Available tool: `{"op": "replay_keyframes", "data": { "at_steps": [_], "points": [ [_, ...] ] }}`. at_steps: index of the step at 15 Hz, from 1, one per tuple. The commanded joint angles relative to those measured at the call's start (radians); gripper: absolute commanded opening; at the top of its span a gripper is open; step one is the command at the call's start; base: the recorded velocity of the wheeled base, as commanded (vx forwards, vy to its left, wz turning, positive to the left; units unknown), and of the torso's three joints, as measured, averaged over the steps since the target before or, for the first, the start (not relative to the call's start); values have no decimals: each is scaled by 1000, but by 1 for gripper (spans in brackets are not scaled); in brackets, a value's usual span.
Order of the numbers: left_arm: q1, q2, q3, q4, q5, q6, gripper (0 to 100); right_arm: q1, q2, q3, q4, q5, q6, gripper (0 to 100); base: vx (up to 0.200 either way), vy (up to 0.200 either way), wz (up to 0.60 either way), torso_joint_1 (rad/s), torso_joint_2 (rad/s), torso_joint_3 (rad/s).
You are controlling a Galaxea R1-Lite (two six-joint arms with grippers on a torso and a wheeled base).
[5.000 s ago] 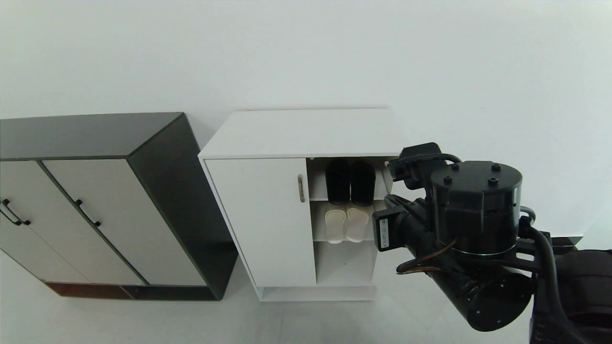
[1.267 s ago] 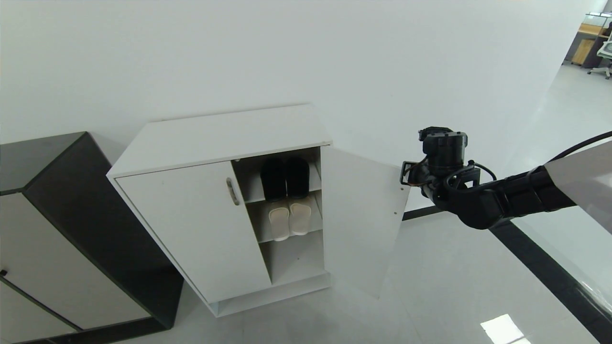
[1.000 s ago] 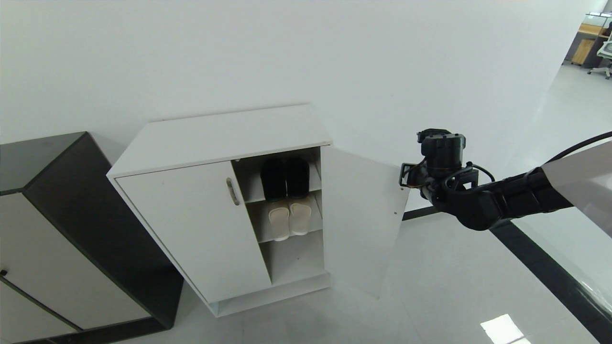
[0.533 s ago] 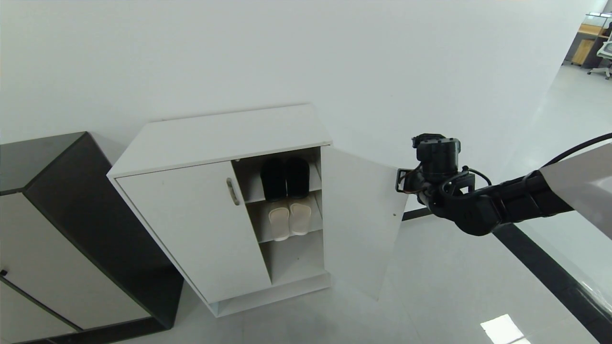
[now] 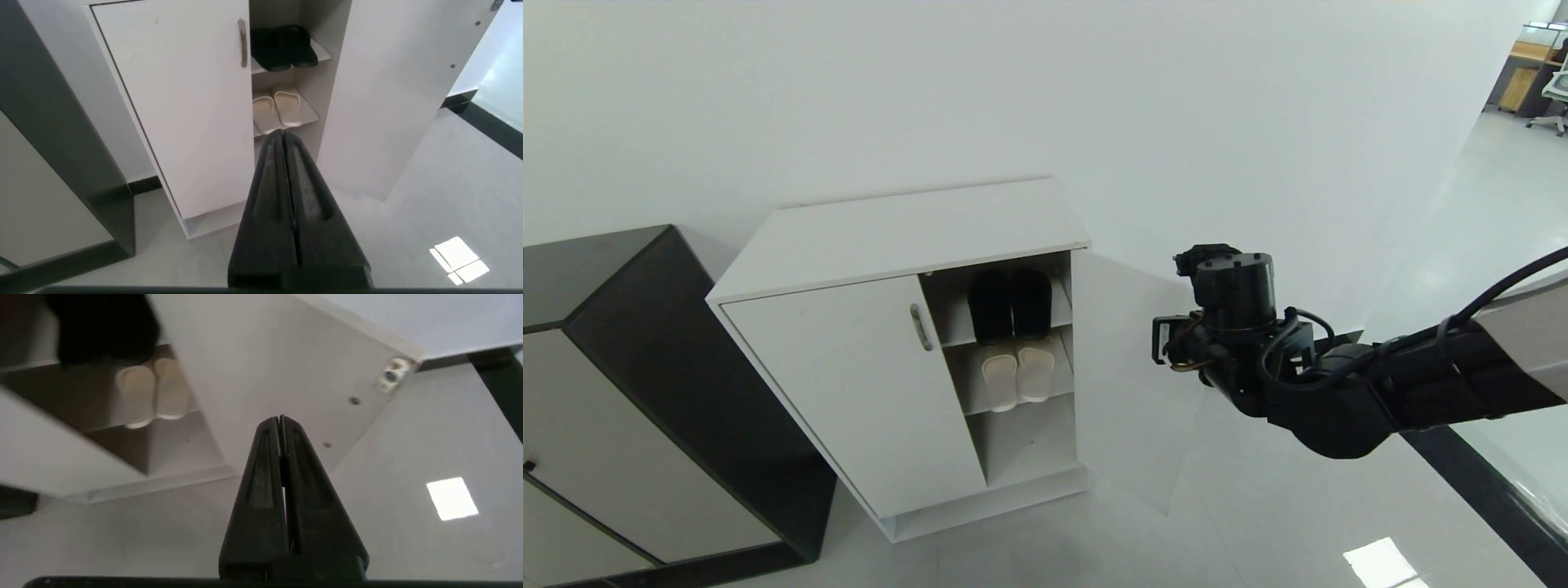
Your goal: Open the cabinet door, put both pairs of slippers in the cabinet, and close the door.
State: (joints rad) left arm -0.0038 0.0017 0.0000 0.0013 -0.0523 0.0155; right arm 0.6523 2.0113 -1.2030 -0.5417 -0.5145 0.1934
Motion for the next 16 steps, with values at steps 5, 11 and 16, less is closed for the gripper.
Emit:
{"op": "replay_keyframes", "data": {
  "at_steps": [5, 11, 16],
  "points": [
    [1, 0, 0, 0, 0, 1, 0, -135, 7, -78, -7, 8, -3, 0, 0, 0, 0, 0, 0, 0],
    [1, 0, 0, 0, 0, 1, 0, -204, 130, -182, -9, 8, 1, 0, 0, 0, 0, 0, 0, 0],
    [1, 0, 0, 0, 0, 0, 0, -217, 150, -196, -7, 8, 3, 0, 0, 0, 0, 0, 0, 0]
  ]
}}
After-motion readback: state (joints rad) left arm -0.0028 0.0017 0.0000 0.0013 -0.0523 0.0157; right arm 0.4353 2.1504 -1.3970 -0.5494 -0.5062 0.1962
